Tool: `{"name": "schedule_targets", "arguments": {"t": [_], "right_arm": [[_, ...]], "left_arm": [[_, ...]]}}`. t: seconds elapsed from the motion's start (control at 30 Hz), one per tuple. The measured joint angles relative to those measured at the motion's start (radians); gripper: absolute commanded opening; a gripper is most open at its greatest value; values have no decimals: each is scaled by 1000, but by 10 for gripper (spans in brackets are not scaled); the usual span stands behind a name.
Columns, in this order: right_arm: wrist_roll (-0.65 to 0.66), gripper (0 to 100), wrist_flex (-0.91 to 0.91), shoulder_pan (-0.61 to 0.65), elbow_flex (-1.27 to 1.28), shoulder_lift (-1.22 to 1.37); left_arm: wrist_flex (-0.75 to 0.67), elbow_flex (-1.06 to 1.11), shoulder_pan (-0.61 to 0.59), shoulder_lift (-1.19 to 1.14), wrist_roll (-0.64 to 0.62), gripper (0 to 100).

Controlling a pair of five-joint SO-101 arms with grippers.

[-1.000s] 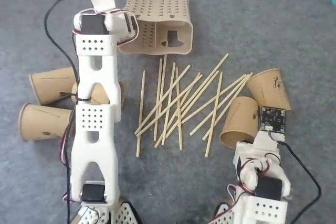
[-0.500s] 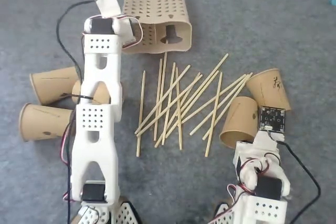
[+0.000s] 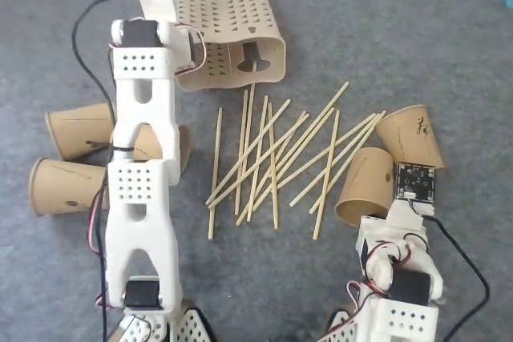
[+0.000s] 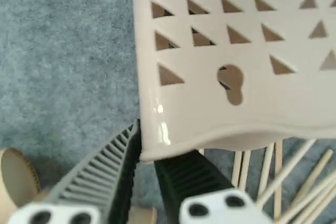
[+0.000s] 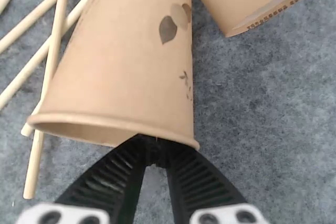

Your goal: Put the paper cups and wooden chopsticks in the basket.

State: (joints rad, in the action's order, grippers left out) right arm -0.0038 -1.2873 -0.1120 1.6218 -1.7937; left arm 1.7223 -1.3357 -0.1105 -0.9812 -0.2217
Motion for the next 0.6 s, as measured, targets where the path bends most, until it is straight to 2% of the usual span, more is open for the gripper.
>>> {"name": "schedule_targets", "arguments": {"t": [0.2,0.6], "right_arm": [[0,17,0,0,0,0],[0,17,0,0,0,0]], "left_arm": [[0,221,21,215,20,11],[2,296,28,307,41,11]]}}
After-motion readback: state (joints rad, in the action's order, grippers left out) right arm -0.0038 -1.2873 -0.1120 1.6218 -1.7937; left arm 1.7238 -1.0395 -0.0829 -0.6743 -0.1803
